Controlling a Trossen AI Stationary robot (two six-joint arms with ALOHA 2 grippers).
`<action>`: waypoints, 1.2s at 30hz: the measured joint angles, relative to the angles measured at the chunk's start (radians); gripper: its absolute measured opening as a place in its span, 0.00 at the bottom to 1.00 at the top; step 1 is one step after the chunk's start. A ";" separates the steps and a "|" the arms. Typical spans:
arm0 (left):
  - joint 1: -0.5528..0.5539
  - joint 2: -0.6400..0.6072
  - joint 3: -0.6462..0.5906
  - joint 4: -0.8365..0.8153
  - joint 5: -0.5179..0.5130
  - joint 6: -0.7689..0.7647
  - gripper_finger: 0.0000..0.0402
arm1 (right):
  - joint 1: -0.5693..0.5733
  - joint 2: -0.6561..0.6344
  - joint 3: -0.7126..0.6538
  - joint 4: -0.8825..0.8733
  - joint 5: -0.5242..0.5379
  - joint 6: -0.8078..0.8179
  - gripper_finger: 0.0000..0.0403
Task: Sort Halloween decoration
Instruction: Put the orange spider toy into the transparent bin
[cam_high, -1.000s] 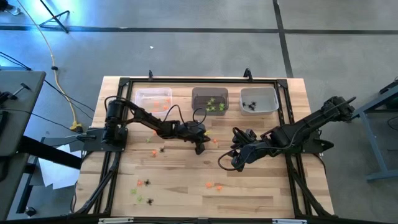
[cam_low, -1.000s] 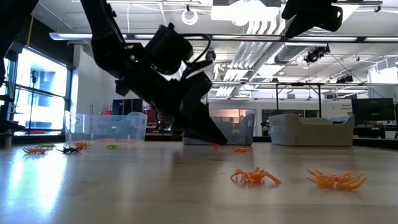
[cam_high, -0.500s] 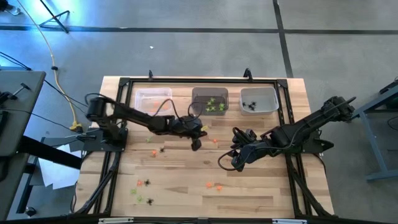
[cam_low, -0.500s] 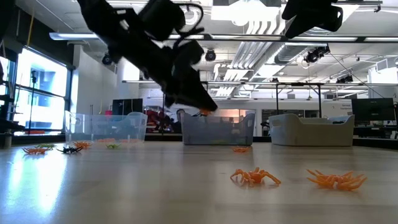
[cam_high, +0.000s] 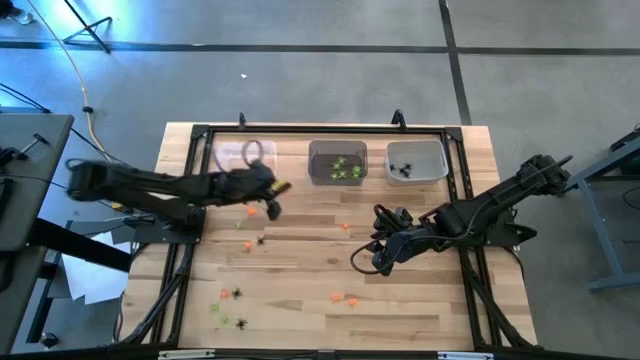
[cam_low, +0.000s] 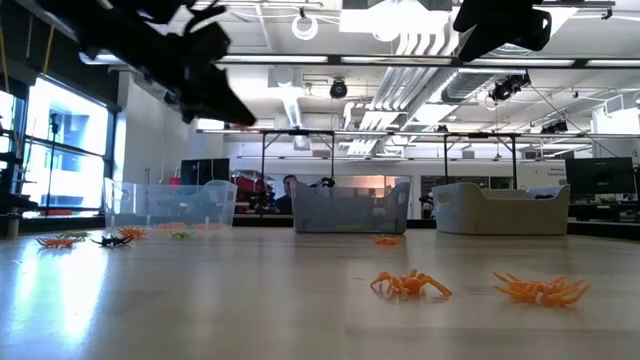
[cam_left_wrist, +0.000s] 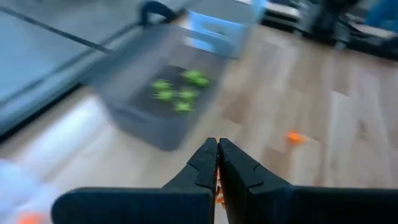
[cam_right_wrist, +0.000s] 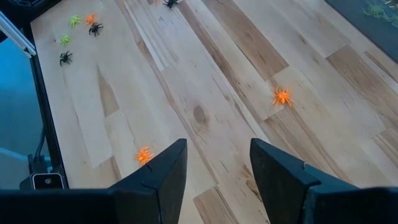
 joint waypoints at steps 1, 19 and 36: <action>0.022 -0.043 -0.021 -0.011 -0.009 0.004 0.00 | 0.000 0.000 0.000 0.001 0.000 0.000 0.43; 0.495 -0.359 -0.218 -0.089 0.020 0.017 0.00 | 0.000 0.000 0.000 0.000 0.000 0.000 0.43; 0.561 -0.207 -0.218 -0.196 0.106 -0.035 0.00 | 0.000 0.000 0.000 0.000 0.000 0.000 0.43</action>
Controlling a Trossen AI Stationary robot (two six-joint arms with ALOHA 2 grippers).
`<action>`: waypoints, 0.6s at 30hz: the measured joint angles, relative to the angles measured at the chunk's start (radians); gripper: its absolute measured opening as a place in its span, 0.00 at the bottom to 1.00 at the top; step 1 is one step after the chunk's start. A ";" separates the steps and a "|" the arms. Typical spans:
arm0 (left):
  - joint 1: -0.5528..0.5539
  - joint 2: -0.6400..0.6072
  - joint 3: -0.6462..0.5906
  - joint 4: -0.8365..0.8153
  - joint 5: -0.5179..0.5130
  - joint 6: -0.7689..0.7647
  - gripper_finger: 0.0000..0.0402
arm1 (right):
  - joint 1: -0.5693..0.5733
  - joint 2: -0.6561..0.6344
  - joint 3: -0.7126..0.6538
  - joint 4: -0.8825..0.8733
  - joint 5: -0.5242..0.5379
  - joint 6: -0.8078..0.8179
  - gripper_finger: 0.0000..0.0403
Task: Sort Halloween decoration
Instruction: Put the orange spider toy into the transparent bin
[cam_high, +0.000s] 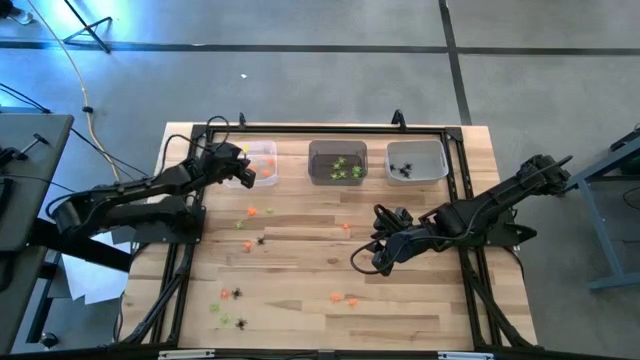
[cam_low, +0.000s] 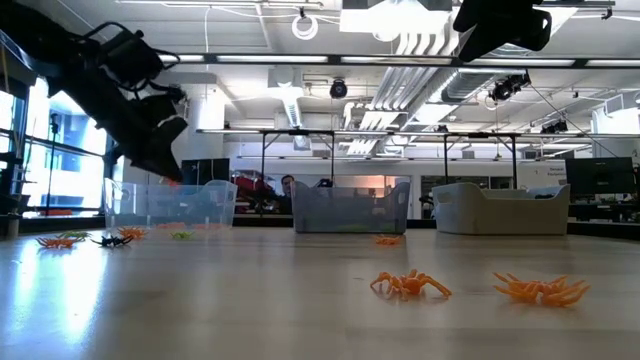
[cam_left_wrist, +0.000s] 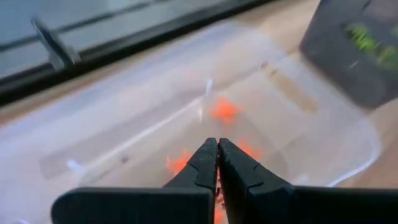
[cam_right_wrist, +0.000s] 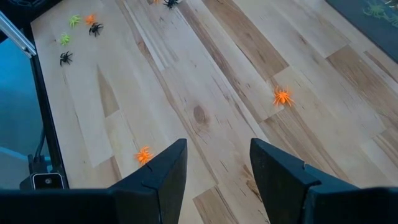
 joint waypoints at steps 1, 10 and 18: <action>0.000 0.020 0.000 0.000 0.000 -0.001 0.00 | 0.000 0.000 0.000 0.000 0.000 0.000 0.43; 0.000 0.191 0.002 0.068 -0.006 -0.012 0.00 | 0.000 0.000 0.000 0.000 0.000 0.000 0.43; 0.000 0.242 0.005 0.101 -0.018 0.004 0.00 | 0.000 0.000 0.000 0.000 0.000 0.000 0.43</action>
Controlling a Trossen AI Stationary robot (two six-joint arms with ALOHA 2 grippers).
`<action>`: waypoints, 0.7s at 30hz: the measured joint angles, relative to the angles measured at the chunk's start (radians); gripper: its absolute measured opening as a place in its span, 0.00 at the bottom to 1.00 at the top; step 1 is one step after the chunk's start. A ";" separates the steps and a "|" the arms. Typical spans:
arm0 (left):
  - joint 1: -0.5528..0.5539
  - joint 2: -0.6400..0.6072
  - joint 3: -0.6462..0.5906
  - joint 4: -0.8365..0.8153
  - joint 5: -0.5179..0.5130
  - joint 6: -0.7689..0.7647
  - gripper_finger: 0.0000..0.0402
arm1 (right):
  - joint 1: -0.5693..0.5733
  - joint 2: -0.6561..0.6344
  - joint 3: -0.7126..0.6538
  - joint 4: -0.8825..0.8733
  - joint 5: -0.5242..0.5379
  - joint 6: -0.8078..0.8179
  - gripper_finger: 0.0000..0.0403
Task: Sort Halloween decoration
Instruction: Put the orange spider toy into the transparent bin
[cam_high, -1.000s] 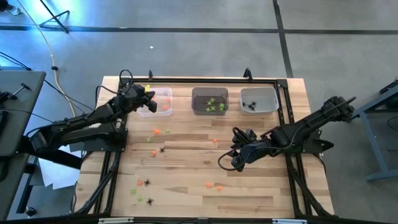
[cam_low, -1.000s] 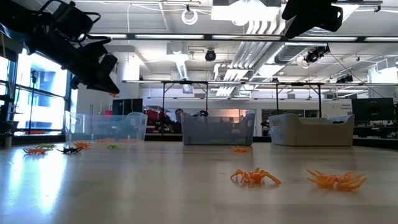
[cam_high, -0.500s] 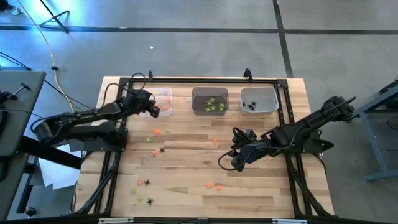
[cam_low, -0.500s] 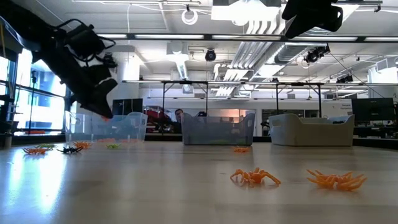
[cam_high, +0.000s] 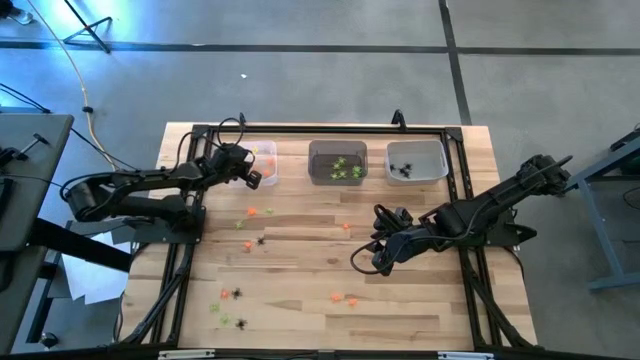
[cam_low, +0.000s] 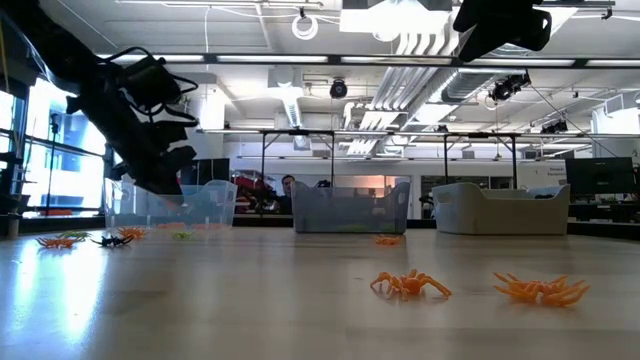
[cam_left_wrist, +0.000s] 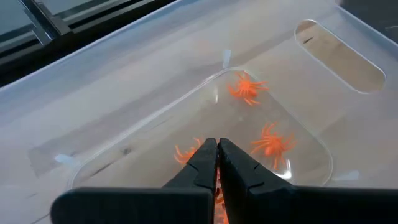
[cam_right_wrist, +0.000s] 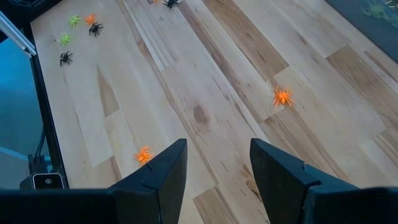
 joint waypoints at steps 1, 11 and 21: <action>0.000 -0.001 0.000 0.001 0.002 0.000 0.00 | 0.000 0.000 0.000 0.000 0.000 0.000 0.43; -0.002 -0.003 -0.002 0.014 0.005 -0.014 0.11 | 0.000 0.000 0.000 0.000 0.000 0.000 0.43; -0.002 -0.027 -0.003 0.011 0.018 -0.022 0.14 | 0.000 0.000 0.000 0.000 0.000 0.000 0.43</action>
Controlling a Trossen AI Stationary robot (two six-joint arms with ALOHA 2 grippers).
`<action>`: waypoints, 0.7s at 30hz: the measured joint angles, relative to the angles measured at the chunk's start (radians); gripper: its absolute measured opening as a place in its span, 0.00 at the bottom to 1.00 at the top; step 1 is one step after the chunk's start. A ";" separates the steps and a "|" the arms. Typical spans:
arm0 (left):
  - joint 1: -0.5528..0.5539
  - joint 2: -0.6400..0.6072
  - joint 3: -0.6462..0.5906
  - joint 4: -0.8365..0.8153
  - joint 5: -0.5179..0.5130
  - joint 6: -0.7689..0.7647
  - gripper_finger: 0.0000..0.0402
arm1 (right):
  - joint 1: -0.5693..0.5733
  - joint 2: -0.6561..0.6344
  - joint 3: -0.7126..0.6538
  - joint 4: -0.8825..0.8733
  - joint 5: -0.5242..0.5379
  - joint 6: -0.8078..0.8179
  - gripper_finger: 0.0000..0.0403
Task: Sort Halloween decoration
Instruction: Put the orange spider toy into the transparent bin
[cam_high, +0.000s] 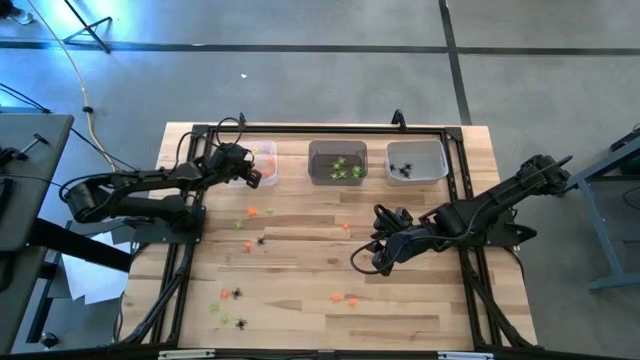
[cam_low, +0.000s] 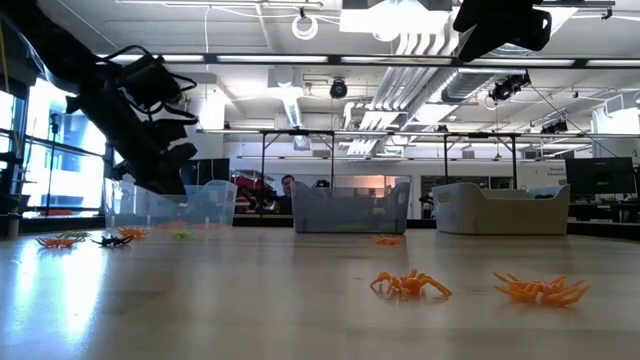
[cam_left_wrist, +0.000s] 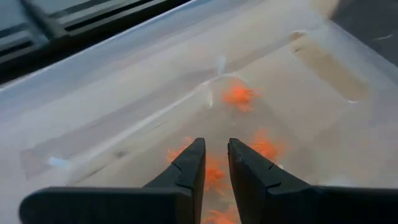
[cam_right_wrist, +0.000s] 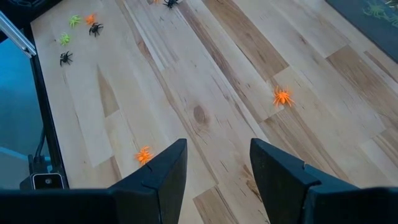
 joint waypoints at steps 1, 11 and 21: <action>0.000 -0.023 -0.001 -0.005 0.023 -0.004 0.14 | 0.000 0.000 0.000 0.000 0.000 0.000 0.43; -0.002 -0.422 -0.004 -0.119 0.233 -0.054 0.11 | 0.000 0.000 0.000 0.000 0.000 0.000 0.43; -0.202 -0.523 -0.002 0.019 0.462 -0.088 0.11 | 0.000 0.000 0.000 0.000 0.000 0.000 0.43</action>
